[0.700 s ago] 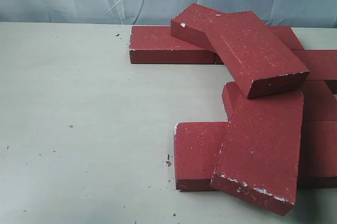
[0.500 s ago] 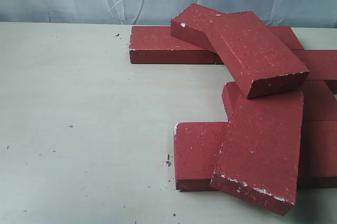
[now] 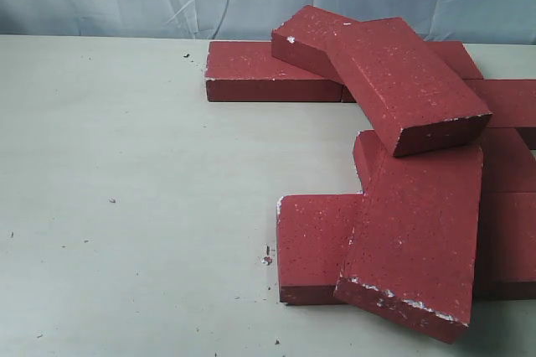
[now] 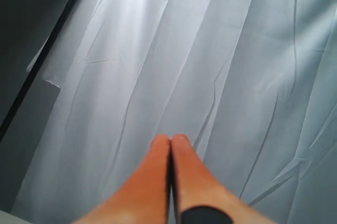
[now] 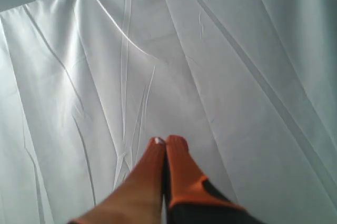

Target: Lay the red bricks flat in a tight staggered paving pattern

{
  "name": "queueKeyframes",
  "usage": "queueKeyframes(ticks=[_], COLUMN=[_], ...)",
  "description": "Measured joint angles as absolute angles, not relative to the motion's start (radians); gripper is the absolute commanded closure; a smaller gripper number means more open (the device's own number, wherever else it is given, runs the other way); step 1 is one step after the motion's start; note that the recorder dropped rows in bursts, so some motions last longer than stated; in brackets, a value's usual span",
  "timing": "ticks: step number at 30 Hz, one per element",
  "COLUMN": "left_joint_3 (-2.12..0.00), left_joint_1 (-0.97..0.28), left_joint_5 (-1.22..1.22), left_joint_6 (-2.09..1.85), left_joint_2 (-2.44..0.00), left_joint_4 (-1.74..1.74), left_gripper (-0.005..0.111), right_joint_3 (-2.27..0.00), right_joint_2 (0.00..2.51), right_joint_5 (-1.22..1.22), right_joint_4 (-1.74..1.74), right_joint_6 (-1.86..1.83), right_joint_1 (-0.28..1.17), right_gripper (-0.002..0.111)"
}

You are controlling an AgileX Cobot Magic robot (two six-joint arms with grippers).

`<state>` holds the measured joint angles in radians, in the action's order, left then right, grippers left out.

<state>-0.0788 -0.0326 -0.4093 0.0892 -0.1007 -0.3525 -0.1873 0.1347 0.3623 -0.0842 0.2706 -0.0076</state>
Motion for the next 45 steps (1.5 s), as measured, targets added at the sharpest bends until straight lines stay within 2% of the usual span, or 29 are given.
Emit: queueKeyframes(ticks=[5, 15, 22, 29, 35, 39, 45], left_joint_3=[-0.199, -0.438, -0.546, -0.647, -0.721, -0.805, -0.966], left_joint_1=[-0.033, -0.033, -0.033, -0.036, -0.123, -0.179, -0.189], left_joint_5=[-0.396, -0.172, -0.055, 0.137, 0.218, 0.316, 0.508], left_joint_6=[0.090, 0.090, 0.090, 0.090, 0.012, -0.099, -0.376], left_joint_2=[-0.260, -0.627, -0.880, -1.047, -1.140, -1.216, -1.349], left_joint_4=[-0.289, -0.074, -0.029, -0.021, -0.089, -0.182, -0.478], left_gripper=[0.107, 0.107, 0.107, 0.107, 0.107, 0.107, 0.107], right_joint_3=[-0.308, -0.611, -0.766, -0.774, -0.776, -0.776, -0.776], right_joint_2=[0.285, 0.629, 0.798, 0.883, 0.944, 0.999, 1.102], right_joint_5=[0.362, 0.233, 0.000, -0.207, -0.318, -0.363, -0.396], right_joint_4=[-0.065, 0.075, 0.166, 0.197, 0.159, 0.111, 0.094], right_joint_6=[0.271, 0.271, 0.271, 0.228, 0.124, 0.000, -0.057], right_joint_1=[-0.008, -0.008, -0.008, -0.008, -0.008, -0.008, -0.008], right_gripper=[0.109, 0.109, 0.109, 0.109, 0.109, 0.109, 0.109])
